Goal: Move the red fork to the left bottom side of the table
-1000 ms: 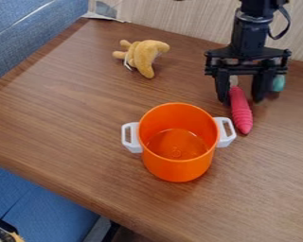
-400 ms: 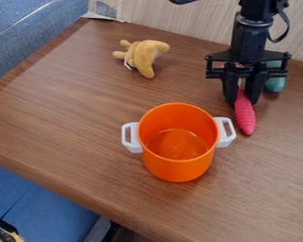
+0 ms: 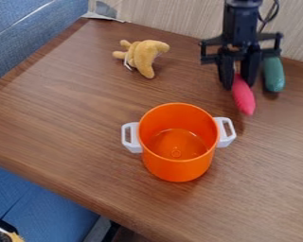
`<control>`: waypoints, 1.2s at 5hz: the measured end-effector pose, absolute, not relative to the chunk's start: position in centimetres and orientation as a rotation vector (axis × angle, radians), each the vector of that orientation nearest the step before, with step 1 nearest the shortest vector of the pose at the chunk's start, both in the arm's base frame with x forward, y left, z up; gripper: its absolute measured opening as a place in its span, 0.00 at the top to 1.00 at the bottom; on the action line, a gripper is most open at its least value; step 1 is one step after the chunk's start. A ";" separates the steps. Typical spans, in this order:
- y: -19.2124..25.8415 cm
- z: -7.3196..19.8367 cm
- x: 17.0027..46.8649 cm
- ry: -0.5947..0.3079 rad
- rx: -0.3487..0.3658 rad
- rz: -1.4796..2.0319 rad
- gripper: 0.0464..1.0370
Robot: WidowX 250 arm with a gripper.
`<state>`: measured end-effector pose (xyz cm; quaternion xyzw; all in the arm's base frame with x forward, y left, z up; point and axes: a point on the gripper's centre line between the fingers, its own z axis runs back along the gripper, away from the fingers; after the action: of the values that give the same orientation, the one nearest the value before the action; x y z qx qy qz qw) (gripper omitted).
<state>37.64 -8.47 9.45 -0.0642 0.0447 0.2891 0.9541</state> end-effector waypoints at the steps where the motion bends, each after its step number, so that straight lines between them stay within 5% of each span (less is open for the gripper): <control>1: -6.6 12.8 37.5 0.043 -0.156 0.674 0.70; 2: -3.8 17.5 36.2 -0.051 -0.186 0.779 0.70; 4: 3.2 21.2 31.2 -0.133 -0.218 1.014 0.70; 6: 7.4 19.2 26.6 -0.103 -0.192 1.144 0.70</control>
<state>26.64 7.41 19.19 -0.0905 -0.0485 0.5402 0.8352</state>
